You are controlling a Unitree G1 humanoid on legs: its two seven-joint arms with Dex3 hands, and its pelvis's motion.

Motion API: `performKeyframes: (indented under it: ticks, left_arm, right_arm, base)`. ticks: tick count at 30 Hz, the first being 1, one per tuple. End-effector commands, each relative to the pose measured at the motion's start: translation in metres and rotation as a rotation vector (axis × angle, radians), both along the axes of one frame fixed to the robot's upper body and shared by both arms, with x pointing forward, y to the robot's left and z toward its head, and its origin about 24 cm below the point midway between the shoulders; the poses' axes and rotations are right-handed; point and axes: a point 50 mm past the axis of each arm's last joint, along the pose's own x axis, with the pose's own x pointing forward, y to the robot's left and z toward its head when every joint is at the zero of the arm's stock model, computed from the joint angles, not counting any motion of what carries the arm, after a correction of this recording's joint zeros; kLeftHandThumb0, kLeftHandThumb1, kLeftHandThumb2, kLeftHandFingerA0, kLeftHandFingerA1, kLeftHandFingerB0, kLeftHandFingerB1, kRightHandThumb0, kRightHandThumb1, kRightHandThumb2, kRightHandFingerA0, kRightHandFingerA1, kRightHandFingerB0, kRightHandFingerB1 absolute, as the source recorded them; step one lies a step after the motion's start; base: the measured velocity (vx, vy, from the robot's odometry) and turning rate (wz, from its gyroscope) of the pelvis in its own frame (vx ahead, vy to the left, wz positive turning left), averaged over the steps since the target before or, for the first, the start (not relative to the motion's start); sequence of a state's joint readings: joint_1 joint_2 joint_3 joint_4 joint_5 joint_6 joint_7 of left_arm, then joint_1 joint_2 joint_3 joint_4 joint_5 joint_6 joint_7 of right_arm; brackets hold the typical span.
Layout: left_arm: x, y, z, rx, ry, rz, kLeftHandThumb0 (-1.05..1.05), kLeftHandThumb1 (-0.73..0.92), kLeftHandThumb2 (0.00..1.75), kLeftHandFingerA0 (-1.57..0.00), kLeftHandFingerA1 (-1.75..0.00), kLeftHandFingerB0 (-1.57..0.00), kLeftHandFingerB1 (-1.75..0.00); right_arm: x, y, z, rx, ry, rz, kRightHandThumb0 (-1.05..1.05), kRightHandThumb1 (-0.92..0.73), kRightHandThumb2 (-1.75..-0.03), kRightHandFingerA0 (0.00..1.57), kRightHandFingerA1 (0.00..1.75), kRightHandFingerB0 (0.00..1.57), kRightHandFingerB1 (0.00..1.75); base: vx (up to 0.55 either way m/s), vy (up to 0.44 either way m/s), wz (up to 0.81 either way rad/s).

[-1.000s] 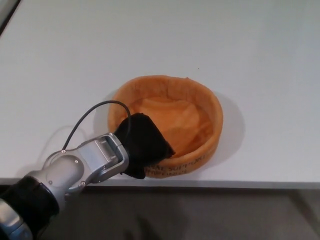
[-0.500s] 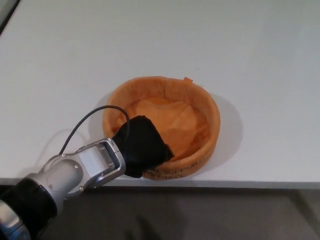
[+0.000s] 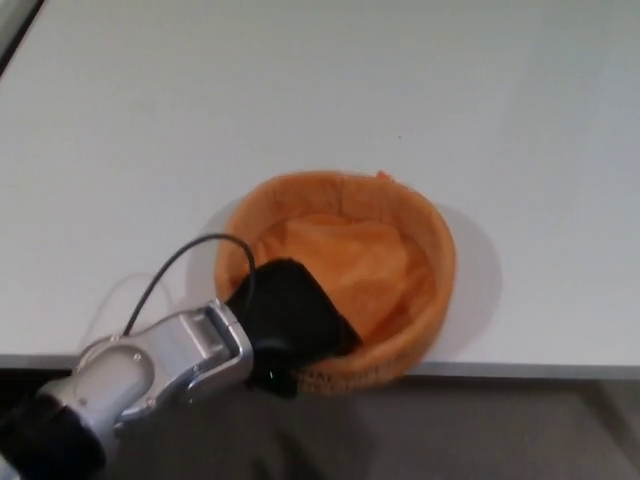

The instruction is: A soft plate is kept in the center of the table close to the robot and the robot uses its left hand to pick up the plate, turns it upside down and places it back on the table

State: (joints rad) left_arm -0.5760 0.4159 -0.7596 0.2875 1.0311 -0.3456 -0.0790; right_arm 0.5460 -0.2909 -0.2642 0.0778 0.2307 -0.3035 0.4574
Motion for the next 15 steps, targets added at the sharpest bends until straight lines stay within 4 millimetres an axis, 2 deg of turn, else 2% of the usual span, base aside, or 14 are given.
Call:
performKeyframes:
  ticks: [1, 3, 4, 9, 14, 15]
  left_arm:
    - [-0.014, 0.001, -0.002, -0.013, 0.111, -0.057, -0.44, 0.62, 0.60, -0.92, -1.75, -0.76, -1.69]
    - [-0.020, -0.001, -0.003, -0.050, 0.124, -0.082, -0.44, 0.61, 0.59, -0.94, -1.75, -0.76, -1.72]
    - [-0.023, -0.004, -0.002, -0.073, 0.173, -0.064, -0.42, 0.61, 0.59, -0.92, -1.75, -0.75, -1.68]
    - [-0.029, -0.018, 0.009, -0.211, 0.366, 0.007, -0.38, 0.60, 0.58, -0.92, -1.75, -0.76, -1.75]
    - [-0.031, -0.037, 0.029, -0.410, 0.485, -0.024, -0.35, 0.56, 0.60, -0.93, -1.75, -0.77, -1.75]
    - [-0.030, -0.043, 0.038, -0.483, 0.533, -0.026, -0.35, 0.54, 0.62, -0.96, -1.75, -0.80, -1.70]
  right_arm:
    - [-0.005, -0.004, -0.001, -0.024, 0.027, -0.007, -0.73, -0.89, -0.67, 0.47, 0.41, 0.35, 0.32]
    - [-0.006, -0.004, -0.001, -0.019, 0.030, -0.009, -0.72, -0.89, -0.67, 0.48, 0.42, 0.36, 0.32]
    - [-0.007, -0.004, -0.002, -0.017, 0.032, -0.008, -0.72, -0.88, -0.67, 0.49, 0.43, 0.37, 0.32]
    - [-0.008, -0.004, -0.003, -0.011, 0.032, -0.009, -0.72, -0.88, -0.68, 0.49, 0.42, 0.37, 0.32]
    - [-0.007, -0.003, -0.003, -0.029, 0.027, -0.010, -0.73, -0.89, -0.68, 0.50, 0.41, 0.37, 0.32]
    - [-0.007, -0.003, -0.003, -0.022, 0.029, -0.010, -0.73, -0.89, -0.68, 0.51, 0.43, 0.38, 0.32]
  base:
    - [0.00, 0.000, 0.00]
    - [0.00, 0.000, 0.00]
    - [0.00, 0.000, 0.00]
    - [0.00, 0.000, 0.00]
    - [0.00, 0.000, 0.00]
    - [0.00, 0.000, 0.00]
